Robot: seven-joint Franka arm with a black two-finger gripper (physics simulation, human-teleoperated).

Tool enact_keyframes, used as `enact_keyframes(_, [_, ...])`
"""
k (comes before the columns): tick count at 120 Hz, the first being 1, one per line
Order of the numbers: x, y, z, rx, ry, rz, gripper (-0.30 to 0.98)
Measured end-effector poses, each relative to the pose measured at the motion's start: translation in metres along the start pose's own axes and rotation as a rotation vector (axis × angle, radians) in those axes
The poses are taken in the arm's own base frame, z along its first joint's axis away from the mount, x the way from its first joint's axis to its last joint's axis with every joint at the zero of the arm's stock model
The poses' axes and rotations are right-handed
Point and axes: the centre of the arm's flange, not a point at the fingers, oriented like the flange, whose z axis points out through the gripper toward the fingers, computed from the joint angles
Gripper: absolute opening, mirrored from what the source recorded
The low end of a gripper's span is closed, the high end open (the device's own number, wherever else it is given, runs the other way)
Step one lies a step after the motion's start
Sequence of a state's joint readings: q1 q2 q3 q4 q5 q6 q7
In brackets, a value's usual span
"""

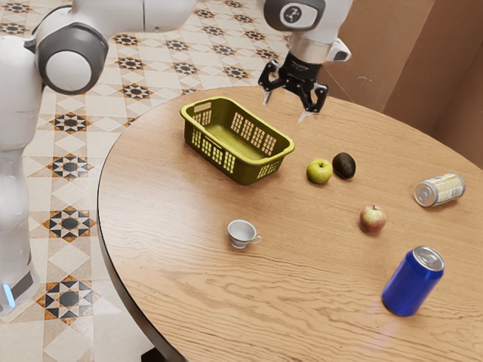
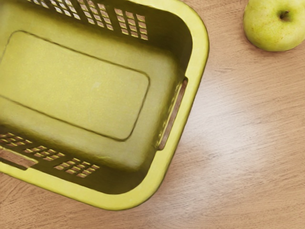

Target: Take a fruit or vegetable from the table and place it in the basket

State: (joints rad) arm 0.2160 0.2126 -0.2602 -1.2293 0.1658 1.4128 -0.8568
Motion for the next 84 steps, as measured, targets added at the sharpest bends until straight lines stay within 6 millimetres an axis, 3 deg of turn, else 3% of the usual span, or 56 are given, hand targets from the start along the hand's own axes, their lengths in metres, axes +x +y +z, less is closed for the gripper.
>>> enact_keyframes(19, [0.034,-0.006,0.005,0.003,0.083,-0.248,0.69])
enact_keyframes(34, [0.104,-0.005,0.034,-0.075,0.062,-0.415,0.69])
enact_keyframes(44, [0.138,-0.009,0.055,-0.125,0.05,-0.488,0.69])
enact_keyframes(60, [0.16,0.009,0.083,-0.181,0.087,-0.517,0.69])
enact_keyframes(72, [0.172,0.009,0.088,-0.222,0.121,-0.541,0.69])
enact_keyframes(84, [0.194,0.003,0.109,-0.26,0.133,-0.572,0.69])
